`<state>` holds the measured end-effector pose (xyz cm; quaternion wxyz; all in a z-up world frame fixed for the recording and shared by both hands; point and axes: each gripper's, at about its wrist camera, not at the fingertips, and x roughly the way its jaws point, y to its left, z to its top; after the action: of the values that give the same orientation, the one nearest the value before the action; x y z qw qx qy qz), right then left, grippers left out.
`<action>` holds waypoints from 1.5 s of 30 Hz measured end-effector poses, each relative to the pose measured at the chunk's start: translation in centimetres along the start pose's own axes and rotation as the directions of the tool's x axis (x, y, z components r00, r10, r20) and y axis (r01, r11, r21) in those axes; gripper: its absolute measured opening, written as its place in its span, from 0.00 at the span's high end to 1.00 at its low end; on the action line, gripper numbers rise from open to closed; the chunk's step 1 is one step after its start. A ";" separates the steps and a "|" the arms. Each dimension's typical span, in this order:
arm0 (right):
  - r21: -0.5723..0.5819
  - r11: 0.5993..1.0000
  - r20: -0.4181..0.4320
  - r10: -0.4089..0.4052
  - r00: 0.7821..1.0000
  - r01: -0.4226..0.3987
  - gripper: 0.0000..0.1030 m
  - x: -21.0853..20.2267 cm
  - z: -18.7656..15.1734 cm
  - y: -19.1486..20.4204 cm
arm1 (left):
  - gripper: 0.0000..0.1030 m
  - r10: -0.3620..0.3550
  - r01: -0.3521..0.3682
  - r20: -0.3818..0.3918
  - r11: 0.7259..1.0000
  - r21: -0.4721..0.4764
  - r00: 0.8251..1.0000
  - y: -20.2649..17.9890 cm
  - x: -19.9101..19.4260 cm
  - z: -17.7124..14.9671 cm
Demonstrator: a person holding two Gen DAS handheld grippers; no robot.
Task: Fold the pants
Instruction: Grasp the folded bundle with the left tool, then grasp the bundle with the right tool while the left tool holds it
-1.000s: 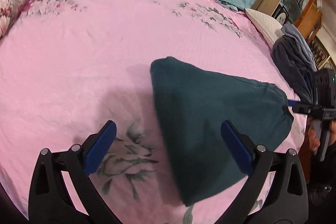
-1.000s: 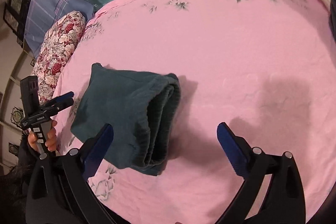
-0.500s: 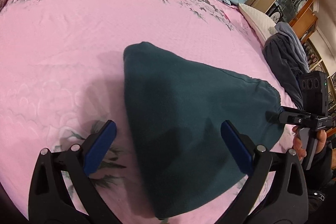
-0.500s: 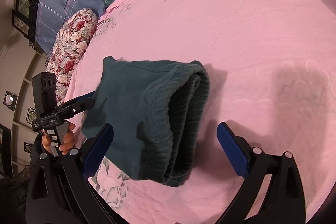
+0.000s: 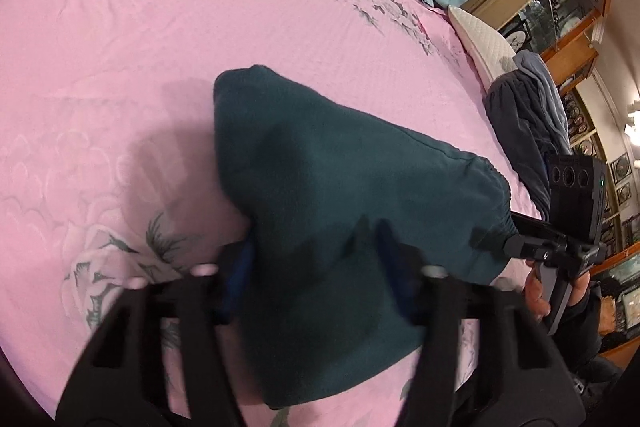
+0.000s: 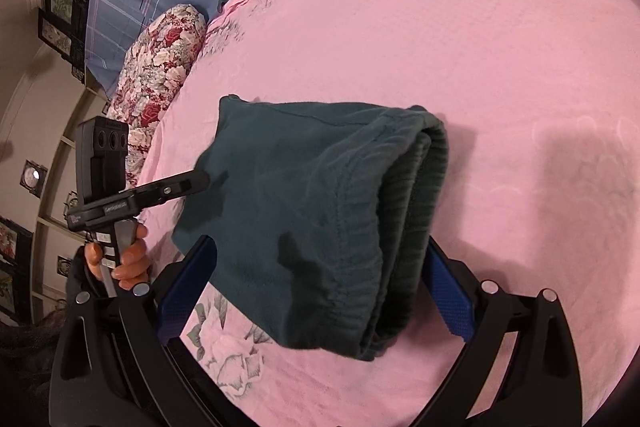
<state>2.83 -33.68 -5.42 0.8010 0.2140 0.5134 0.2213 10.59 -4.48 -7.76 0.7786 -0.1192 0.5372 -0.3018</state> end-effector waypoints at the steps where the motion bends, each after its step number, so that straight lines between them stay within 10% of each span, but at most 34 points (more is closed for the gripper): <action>1: -0.014 1.000 0.001 -0.017 1.000 0.017 0.12 0.1 0.0 0.2 | 0.68 -0.007 0.007 0.000 1.000 -0.017 1.000 0.3 0.1 0.2; 3: -0.028 0.999 -0.009 -0.031 0.999 0.030 0.58 0.4 0.2 0.1 | 0.73 -0.026 0.026 -0.001 0.999 -0.046 1.000 0.8 0.1 0.2; 6: 0.011 1.000 -0.020 0.001 1.000 0.000 0.70 0.4 0.0 -1.0 | 0.77 -0.030 0.030 0.006 0.999 -0.044 1.000 0.7 0.0 -0.1; 22: -0.061 0.996 0.024 -0.056 0.998 0.058 0.73 -1.0 0.4 1.5 | 0.77 0.047 -0.047 0.039 0.999 0.023 0.998 -0.6 -0.8 -0.5; 30: -0.022 0.996 -0.023 -0.092 0.996 0.091 0.68 0.5 0.5 0.1 | 0.33 0.055 -0.058 0.037 0.995 0.080 0.998 -1.4 0.4 -0.3; 32: -0.008 0.996 -0.026 -0.087 0.996 0.087 0.70 0.9 0.4 -0.3 | 0.38 0.100 -0.106 0.060 0.987 0.117 0.993 -2.4 0.9 -0.5; 33: -0.011 0.997 -0.021 -0.080 0.997 0.080 0.72 0.9 0.3 -0.4 | 0.70 0.100 -0.106 0.056 0.987 0.123 0.993 -2.6 1.1 -0.6; 34: -0.013 0.997 -0.012 -0.070 0.997 0.070 0.73 0.7 0.2 -0.3 | 0.77 0.074 -0.079 0.043 0.990 0.115 0.996 -2.6 1.1 -0.6; 45: -0.073 0.997 0.083 0.014 0.996 -0.008 0.76 -1.9 1.2 2.5 | 0.80 0.037 -0.050 0.129 0.994 0.096 0.991 -3.9 -2.8 0.0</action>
<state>2.83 -32.88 -2.14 0.8277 0.1967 0.4701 0.2349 8.54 -5.84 -3.62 0.8225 -0.0875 0.4735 -0.3027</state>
